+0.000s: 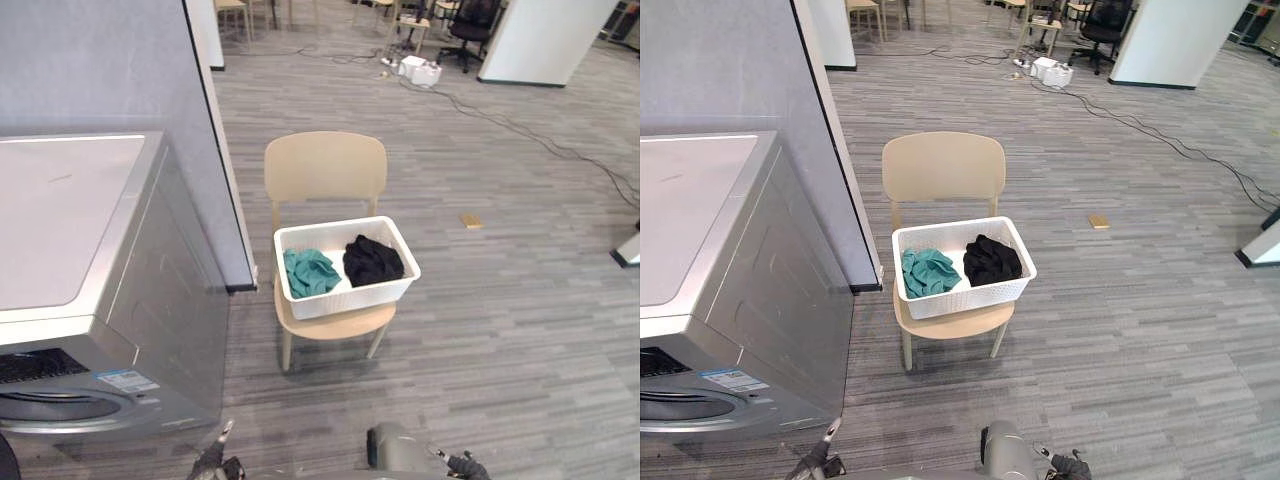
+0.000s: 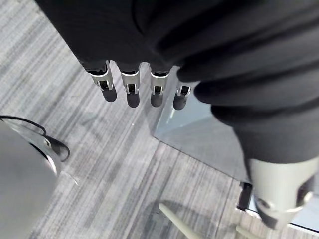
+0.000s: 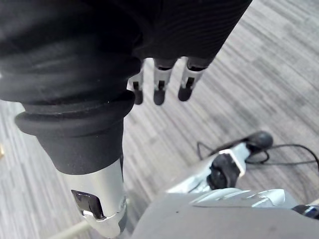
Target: Pick up the laundry basket with both hands and put the clothes into the washing machine.
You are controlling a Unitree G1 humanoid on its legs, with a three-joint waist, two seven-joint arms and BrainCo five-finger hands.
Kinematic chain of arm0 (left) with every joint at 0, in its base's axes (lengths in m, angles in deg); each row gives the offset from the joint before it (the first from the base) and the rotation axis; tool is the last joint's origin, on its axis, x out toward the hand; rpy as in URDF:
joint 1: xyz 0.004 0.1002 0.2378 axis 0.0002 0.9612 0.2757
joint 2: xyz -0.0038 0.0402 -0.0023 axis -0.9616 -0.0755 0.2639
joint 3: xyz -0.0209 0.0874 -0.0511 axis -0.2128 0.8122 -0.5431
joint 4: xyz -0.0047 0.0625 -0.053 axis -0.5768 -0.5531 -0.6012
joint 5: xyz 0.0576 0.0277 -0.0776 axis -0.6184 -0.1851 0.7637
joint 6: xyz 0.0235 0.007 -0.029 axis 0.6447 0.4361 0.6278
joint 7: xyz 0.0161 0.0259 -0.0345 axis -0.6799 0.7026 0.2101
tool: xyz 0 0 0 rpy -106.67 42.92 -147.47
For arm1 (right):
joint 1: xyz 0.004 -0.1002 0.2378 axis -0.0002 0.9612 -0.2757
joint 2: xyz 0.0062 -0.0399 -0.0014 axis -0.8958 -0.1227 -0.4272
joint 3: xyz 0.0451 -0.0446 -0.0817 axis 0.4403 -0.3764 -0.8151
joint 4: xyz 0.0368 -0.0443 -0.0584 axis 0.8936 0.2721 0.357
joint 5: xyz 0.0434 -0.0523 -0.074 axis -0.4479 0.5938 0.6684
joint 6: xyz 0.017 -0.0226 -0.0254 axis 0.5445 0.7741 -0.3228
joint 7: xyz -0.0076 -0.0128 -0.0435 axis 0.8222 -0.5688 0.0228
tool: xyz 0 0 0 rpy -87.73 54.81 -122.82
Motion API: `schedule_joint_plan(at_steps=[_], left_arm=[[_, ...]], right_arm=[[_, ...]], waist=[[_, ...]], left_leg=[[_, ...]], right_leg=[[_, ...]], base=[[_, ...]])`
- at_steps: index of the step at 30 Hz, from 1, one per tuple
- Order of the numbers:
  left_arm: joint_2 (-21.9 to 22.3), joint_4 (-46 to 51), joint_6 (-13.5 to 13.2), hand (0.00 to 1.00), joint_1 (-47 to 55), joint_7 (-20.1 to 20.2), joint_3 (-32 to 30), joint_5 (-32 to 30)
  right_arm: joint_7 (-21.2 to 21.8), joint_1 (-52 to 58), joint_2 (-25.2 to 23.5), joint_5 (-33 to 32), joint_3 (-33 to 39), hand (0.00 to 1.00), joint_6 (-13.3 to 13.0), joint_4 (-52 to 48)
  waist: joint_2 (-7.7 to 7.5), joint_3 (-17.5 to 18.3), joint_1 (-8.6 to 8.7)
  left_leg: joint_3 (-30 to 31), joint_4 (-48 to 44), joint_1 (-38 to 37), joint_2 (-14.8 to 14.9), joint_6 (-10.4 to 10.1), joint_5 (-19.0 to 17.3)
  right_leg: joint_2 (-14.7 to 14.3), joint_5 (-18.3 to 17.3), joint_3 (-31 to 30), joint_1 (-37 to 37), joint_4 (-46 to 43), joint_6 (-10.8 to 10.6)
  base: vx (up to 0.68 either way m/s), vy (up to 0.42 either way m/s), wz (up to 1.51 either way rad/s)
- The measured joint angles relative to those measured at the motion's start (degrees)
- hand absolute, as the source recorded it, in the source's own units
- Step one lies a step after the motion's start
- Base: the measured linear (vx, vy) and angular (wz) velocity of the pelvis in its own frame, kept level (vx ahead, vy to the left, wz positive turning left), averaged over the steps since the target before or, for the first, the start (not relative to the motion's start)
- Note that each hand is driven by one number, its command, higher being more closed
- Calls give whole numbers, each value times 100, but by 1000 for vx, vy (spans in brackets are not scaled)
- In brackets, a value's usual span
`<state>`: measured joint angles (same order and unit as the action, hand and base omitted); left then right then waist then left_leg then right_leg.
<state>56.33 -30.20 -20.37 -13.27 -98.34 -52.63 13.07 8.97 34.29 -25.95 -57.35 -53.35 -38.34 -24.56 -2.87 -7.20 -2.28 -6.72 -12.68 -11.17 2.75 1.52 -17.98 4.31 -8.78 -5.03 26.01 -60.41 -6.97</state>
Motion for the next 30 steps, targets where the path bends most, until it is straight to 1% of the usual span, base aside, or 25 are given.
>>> schedule_joint_plan(at_steps=[1, 2, 3, 4, 5, 6, 8, 10, 11, 12, 13, 14, 15, 16, 17, 18, 19, 20, 21, 22, 23, 24, 27, 28, 30], left_arm=[[23, -15, -2, 0, -20, 1, 0, -20], [71, -23, -7, 0, -51, 7, -2, -67], [90, -23, -13, 0, -53, 11, -8, -111], [77, -18, -22, 0, -41, 51, -83, -205], [146, -87, -46, 0, -59, 86, -139, -271], [339, -89, -45, 0, -39, 160, -182, -406], [430, -96, -49, 0, -46, 242, -263, -637], [435, -120, -46, 0, -31, 247, -263, -642], [434, -133, -59, 0, -54, 252, -254, -640], [433, -132, -64, 0, -54, 252, -254, -634], [422, -72, -63, 0, -54, 253, -259, -624], [418, -44, -61, 0, -64, 251, -256, -622], [395, -14, -65, 0, -44, 246, -249, -621], [389, -19, -66, 0, -27, 245, -236, -621], [387, -14, -60, 0, 28, 238, -201, -601], [345, 70, -65, 0, 106, 214, 1, -582], [308, 129, -65, 0, 135, 203, 107, -581], [299, 214, -69, 0, 190, 181, 230, -584], [292, 256, -81, 0, 229, 112, 297, -589], [310, 253, -81, 0, 251, 66, 422, -597], [328, 237, -79, 0, 262, 37, 467, -598], [306, 190, -74, 0, 277, -42, 466, -610], [215, 167, -64, 0, 310, -66, 488, -775], [138, 130, -58, 0, 302, -67, 667, -886], [61, 89, -60, 0, 294, -62, 898, -1074]], right_arm=[[-3, -15, 4, -27, 45, 0, -2, 3], [-3, -17, -1, -111, 160, 0, -7, 32], [-5, -18, -2, -110, 206, 0, -10, 78], [-8, 48, -44, -111, 280, 0, -11, 244], [3, 42, -12, -153, 370, 0, 0, 311], [-12, 15, 97, -150, 505, 0, -5, 409], [2, -35, 129, -157, 561, 0, -2, 475], [3, -85, 147, -154, 542, 0, -5, 508], [3, -107, 183, -153, 391, 0, -12, 508], [4, -116, 204, -153, 316, 0, -14, 508], [4, -158, 229, -154, 166, 0, -20, 477], [5, -204, 241, -160, 47, 0, -17, 422], [0, -195, 244, -217, -263, 0, -1, 176], [-3, -194, 242, -232, -432, 0, 9, -17], [-19, -201, 221, -376, -713, 0, 6, -485], [-46, -198, 206, -501, -964, 0, -12, -1073], [-60, -192, 175, -568, -1060, 0, -25, -1370], [-142, -200, 125, -608, -1199, 0, -65, -1776], [-249, -206, 125, -615, -1339, 0, -169, -2240], [-302, -189, 123, -607, -1492, 0, -248, -2779], [-315, -190, 139, -605, -1499, 0, -278, -3026], [-394, -199, 81, -544, -1517, 0, -304, -3545], [-497, -162, -44, -526, -1715, 0, -438, -4280], [-496, -184, -39, -301, -1876, 0, -511, -4614], [-480, -241, 17, -48, -2049, 0, -591, -4801]], waist=[[37, -14, 4], [83, -32, 8], [91, -31, 16], [-19, 4, 30], [82, -3, 43], [385, 64, 3], [436, 75, 45], [469, 91, 138], [472, 94, 147], [481, 96, 147], [475, 101, 142], [474, 93, 139], [451, 68, 123], [429, 52, 112], [490, 76, 105], [490, 78, 115], [487, 77, 110], [457, 86, 87], [429, 105, 71], [476, 139, 51], [539, 177, 49], [525, 329, 41], [387, 414, 106], [363, 429, 121], [357, 435, 129]], left_leg=[[30, 47, -83, 57, -2, -1], [84, 178, -242, 158, -2, -2], [112, 249, -305, 199, -2, -2], [248, 346, -447, 201, -85, -48], [346, 361, -553, 288, -203, -113], [438, 338, -494, 516, -462, 84], [566, 231, -456, 532, -582, 386], [584, 106, -448, 613, -682, 571], [583, -163, -425, 689, -888, 753], [599, -357, -362, 726, -966, 811], [672, -1192, -6, 791, -1147, 1008], [675, -1628, 219, 809, -1194, 1149], [669, -2554, 675, 832, -1229, 1569], [640, -2991, 899, 841, -1229, 1532], [467, -3511, 1280, 906, -984, 1181], [129, -3528, 1522, 952, -743, 874], [-34, -3345, 1612, 982, -611, 787], [-259, -2885, 1671, 1014, -436, 679], [-429, -2061, 1663, 1008, -371, 643], [-419, -1089, 1608, 926, -468, 928], [-412, -754, 1620, 922, -592, 1119], [-465, -245, 1384, 815, -712, 1070], [-537, 246, 1246, 591, -667, 1137], [-619, 419, 1114, 469, -603, 1185], [-620, 477, 1014, 364, -588, 1194]], right_leg=[[-30, -69, 92, 33, 258, 64], [-73, -96, 279, -2, 1045, 143], [-108, -70, 355, -81, 1566, 156], [-117, 300, 324, -497, 3164, 90], [-197, 379, 445, -574, 3135, 388], [-362, 268, 555, -646, 3211, 548], [-320, 26, 682, -676, 3080, 669], [-330, -106, 806, -822, 3063, 767], [-366, -193, 891, -1020, 3134, 845], [-390, -211, 931, -1121, 3205, 868], [-416, -235, 1004, -1374, 3412, 874], [-417, -242, 1017, -1480, 3498, 873], [-407, -254, 974, -1682, 3660, 888], [-405, -259, 953, -1758, 3732, 896], [-378, -266, 938, -1893, 3843, 921], [-316, -268, 933, -1996, 3940, 923], [-288, -257, 933, -2082, 4031, 909], [-229, -230, 930, -2184, 4132, 866], [-163, -215, 926, -2263, 4206, 836], [-152, -234, 885, -2252, 4209, 745], [-186, -248, 860, -2225, 4209, 686], [-115, -211, 745, -2194, 4293, 526], [0, -53, 677, -2253, 4658, 358], [86, 59, 599, -2381, 4902, 272], [172, 163, 547, -2537, 5133, 218]], base=[[334, -164, 21], [281, -152, 18], [471, -301, 43], [329, -225, 43], [472, -316, 40], [288, -198, 15], [337, -270, 18], [345, -269, 25], [344, -251, 24], [292, -200, 28], [157, -108, 25], [186, -145, 21], [103, -95, 4], [148, -77, -10], [92, 14, -11], [124, 22, -7], [103, 63, 1], [138, 93, 2], [167, 165, -6], [147, 174, -8], [177, 221, -22], [165, 177, -16], [165, 205, -10], [88, 115, -15], [76, 131, -14]])
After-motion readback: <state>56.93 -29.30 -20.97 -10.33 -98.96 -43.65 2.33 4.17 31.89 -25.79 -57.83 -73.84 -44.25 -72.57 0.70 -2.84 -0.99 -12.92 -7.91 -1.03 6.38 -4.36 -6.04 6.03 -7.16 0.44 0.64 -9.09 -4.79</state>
